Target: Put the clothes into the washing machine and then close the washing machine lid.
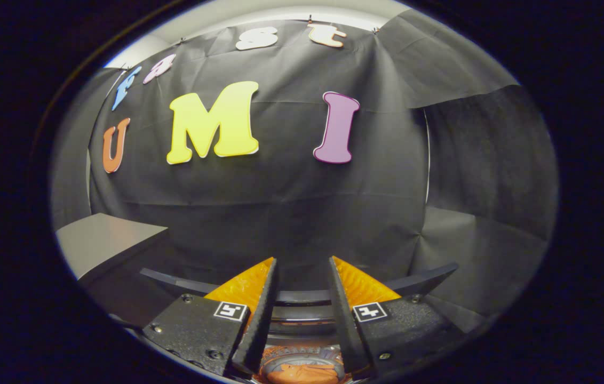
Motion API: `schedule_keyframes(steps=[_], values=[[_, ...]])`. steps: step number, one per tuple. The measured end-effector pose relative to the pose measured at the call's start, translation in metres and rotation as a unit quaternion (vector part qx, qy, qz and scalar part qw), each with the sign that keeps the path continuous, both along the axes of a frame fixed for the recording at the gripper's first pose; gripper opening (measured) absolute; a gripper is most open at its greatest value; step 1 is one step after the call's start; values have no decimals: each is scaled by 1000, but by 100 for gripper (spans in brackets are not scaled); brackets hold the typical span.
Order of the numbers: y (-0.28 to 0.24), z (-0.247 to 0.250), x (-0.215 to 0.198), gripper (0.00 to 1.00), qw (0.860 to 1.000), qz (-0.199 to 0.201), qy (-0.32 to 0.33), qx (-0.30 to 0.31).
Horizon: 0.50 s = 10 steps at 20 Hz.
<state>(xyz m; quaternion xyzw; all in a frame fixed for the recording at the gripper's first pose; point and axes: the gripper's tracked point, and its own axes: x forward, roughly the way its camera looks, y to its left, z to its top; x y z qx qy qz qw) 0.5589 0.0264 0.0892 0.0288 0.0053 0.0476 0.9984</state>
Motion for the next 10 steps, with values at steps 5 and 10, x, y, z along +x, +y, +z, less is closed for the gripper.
schedule_keyframes(steps=[5,10], values=[[-1,-3,-1,59,1000,-5,-4,-6],[-1,-3,-1,59,1000,-6,-11,-8]])
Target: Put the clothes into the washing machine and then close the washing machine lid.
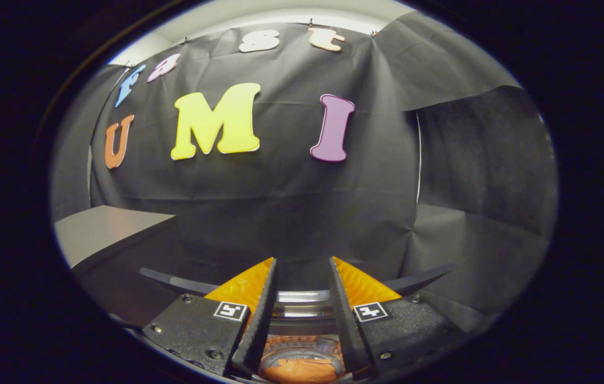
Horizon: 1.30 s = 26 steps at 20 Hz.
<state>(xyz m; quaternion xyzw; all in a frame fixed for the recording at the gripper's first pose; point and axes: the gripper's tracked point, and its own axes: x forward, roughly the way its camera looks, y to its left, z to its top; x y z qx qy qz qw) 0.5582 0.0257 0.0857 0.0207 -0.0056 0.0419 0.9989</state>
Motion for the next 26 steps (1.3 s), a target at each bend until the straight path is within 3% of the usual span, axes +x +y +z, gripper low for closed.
schedule_keyframes(steps=[6,11,26], values=[[0,-2,-1,60,1000,6,8,-14],[1,-8,-1,67,1000,9,22,-17],[20,-83,-22,78,991,34,129,-19]])
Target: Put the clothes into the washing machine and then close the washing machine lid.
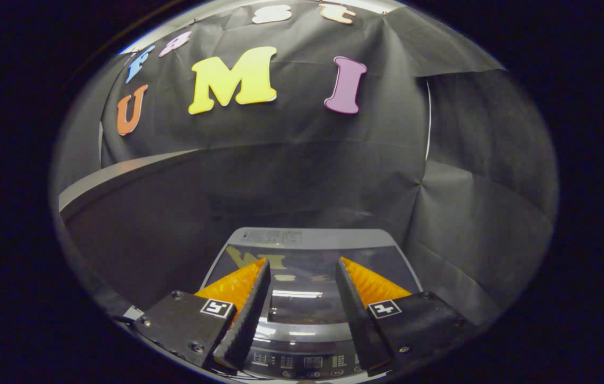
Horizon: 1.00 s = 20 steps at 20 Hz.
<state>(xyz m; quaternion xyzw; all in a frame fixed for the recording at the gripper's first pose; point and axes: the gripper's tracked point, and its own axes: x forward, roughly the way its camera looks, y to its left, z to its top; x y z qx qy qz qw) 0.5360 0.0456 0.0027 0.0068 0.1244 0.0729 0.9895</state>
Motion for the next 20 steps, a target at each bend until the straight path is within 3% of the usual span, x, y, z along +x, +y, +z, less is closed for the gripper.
schedule_keyframes(steps=[4,8,20], values=[[7,-25,-23,78,999,10,31,9],[6,-48,-76,79,999,10,46,15],[-6,-34,-348,79,998,-49,-14,44]])
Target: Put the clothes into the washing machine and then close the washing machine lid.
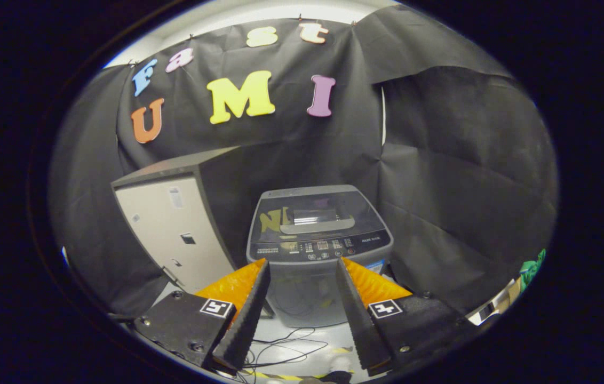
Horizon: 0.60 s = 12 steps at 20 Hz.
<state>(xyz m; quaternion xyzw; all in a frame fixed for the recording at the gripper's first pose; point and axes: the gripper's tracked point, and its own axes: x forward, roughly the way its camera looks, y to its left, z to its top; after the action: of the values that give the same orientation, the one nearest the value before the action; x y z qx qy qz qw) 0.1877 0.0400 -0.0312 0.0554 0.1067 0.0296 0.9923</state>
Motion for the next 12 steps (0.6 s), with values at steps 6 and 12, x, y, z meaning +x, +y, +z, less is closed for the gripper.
schedule_keyframes(steps=[6,12], values=[[1,40,-96,85,997,-9,-68,-34],[2,42,-119,93,995,-19,-86,-40]])
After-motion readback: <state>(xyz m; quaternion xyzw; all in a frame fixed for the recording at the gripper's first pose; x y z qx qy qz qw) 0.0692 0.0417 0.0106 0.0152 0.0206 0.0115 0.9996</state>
